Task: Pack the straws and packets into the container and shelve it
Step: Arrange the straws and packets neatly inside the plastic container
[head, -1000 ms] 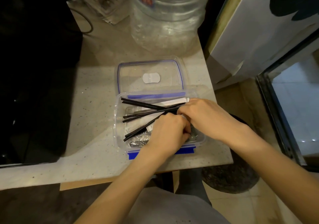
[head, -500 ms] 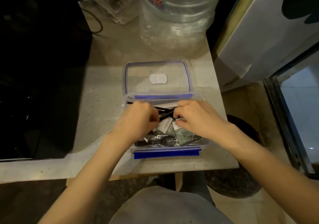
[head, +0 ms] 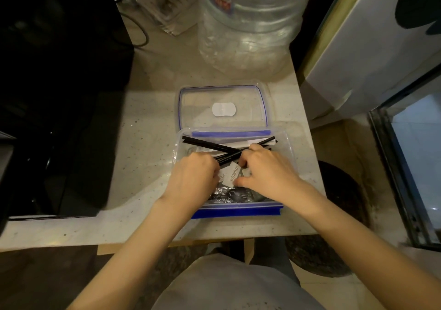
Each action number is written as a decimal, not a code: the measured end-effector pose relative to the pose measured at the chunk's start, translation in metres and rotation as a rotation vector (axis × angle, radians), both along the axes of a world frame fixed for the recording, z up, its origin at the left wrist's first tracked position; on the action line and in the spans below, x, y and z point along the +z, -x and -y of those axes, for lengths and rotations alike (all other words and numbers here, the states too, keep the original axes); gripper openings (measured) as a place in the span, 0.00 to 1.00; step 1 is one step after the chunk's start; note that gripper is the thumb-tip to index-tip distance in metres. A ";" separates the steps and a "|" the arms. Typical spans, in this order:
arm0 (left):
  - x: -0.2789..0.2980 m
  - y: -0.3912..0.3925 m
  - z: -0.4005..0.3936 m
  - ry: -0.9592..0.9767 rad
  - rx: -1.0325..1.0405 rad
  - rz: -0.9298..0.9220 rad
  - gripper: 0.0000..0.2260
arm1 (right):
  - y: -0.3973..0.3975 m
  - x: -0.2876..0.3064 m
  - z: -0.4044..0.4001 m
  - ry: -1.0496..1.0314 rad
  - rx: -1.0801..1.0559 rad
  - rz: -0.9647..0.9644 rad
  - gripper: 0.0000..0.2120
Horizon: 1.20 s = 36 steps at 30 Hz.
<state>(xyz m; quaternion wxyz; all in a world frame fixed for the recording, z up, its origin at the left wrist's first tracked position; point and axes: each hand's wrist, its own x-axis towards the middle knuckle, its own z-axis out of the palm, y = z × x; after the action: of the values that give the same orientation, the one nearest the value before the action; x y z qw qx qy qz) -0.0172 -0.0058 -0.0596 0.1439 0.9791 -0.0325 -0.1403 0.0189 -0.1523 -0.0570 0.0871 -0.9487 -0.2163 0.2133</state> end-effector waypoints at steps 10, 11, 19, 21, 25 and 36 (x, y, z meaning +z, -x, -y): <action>-0.006 0.003 0.007 -0.030 0.039 0.000 0.06 | -0.003 0.000 0.009 -0.253 -0.051 -0.062 0.09; -0.006 0.003 0.007 -0.030 0.039 0.009 0.06 | -0.005 0.001 0.012 -0.312 -0.065 -0.077 0.07; -0.001 0.001 0.005 -0.023 0.022 0.031 0.06 | -0.016 0.020 0.023 -0.846 -0.335 -0.218 0.05; 0.001 0.001 0.004 -0.005 0.004 0.040 0.06 | -0.018 0.027 0.026 -0.913 -0.378 -0.191 0.05; 0.010 0.002 -0.002 0.066 -0.044 0.080 0.04 | -0.018 0.036 0.039 -0.883 -0.490 -0.164 0.09; 0.052 -0.019 -0.031 0.393 0.034 0.042 0.02 | -0.003 0.034 0.042 -0.212 -0.307 -0.107 0.04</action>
<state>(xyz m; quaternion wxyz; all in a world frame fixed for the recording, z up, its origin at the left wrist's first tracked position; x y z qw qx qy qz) 0.0022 0.0250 -0.0081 0.3340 0.9352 -0.0456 -0.1083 0.0222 -0.1938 -0.0235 0.2297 -0.9434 -0.0853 0.2235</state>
